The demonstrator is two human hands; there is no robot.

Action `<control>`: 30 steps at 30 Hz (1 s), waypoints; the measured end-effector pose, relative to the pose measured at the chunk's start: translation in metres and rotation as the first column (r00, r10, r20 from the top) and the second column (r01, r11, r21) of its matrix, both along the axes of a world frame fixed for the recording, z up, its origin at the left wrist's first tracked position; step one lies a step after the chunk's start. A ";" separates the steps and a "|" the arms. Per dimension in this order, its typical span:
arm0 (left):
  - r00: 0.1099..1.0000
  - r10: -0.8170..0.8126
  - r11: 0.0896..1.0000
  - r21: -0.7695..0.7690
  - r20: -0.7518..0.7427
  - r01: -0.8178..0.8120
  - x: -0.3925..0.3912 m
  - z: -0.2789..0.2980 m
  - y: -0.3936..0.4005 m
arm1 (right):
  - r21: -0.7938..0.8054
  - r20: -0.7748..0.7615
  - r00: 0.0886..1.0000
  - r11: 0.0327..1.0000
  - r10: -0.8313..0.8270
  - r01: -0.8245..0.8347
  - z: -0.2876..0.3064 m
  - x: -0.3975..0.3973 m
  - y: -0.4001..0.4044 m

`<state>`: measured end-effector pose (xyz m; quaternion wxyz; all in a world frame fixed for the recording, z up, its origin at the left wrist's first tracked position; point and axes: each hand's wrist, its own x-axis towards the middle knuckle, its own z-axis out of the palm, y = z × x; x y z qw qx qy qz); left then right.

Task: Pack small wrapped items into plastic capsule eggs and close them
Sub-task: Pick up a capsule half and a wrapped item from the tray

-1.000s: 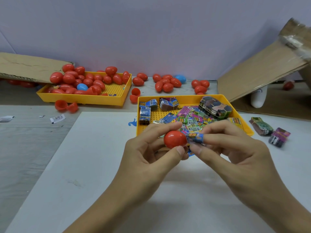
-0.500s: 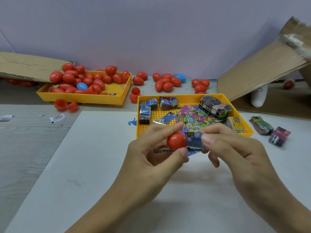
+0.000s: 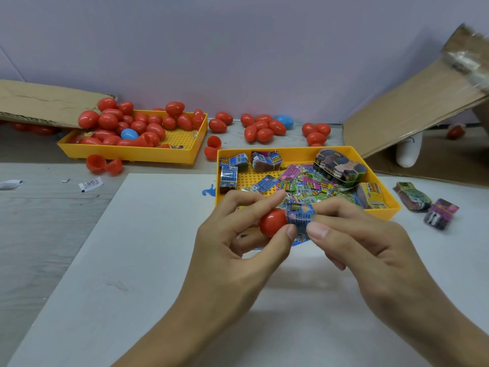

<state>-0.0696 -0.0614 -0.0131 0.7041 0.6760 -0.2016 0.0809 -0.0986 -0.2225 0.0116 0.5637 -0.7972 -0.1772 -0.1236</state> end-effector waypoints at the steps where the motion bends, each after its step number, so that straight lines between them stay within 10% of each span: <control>1: 1.000 0.007 1.000 0.001 0.006 -0.007 0.000 0.000 0.000 | 0.006 -0.009 1.000 1.000 0.001 -0.001 -0.001 0.000 0.000; 30: 0.995 -0.077 0.995 0.056 -0.068 0.081 0.001 0.003 0.003 | 0.156 -0.136 0.982 0.976 -0.128 0.149 -0.009 0.004 -0.002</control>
